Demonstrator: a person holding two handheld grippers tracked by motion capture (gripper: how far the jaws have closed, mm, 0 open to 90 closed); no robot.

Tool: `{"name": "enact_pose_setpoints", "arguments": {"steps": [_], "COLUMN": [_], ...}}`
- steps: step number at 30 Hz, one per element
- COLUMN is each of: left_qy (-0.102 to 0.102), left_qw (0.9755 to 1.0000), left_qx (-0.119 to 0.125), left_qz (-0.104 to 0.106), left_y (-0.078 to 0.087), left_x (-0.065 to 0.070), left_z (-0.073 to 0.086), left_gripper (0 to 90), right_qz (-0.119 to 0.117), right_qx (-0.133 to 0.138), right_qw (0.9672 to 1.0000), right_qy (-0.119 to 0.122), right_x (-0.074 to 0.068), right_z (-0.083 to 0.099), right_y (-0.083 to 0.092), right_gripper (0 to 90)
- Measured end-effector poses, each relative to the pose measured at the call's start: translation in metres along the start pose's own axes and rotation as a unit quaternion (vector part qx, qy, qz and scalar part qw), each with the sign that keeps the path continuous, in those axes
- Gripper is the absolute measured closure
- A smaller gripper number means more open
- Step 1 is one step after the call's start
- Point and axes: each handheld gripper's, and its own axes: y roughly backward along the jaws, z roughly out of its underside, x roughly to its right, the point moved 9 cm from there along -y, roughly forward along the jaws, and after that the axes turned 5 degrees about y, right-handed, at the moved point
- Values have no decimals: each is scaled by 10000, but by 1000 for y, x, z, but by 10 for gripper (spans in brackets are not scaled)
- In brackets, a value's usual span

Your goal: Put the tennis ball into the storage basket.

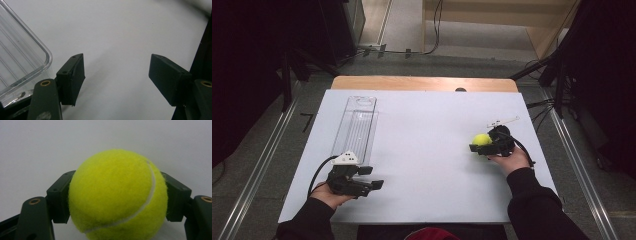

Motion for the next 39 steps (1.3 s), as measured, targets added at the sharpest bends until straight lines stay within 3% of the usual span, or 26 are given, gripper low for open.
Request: {"name": "enact_pose_setpoints", "arguments": {"steps": [25,39], "left_qy": [1,-2], "left_qw": [10000,10000], "left_qx": [21,19], "left_qz": [19,14], "left_y": [0,0], "left_x": [0,0], "left_z": [-1,0], "left_gripper": [296,296], "right_qz": [-243,-428], "right_qx": [413,427], "right_qw": [9987,9977], "right_qy": [146,322], "right_x": [-19,-36], "right_z": [-14,-16], "right_y": [21,22], "right_gripper": [232,232]}}
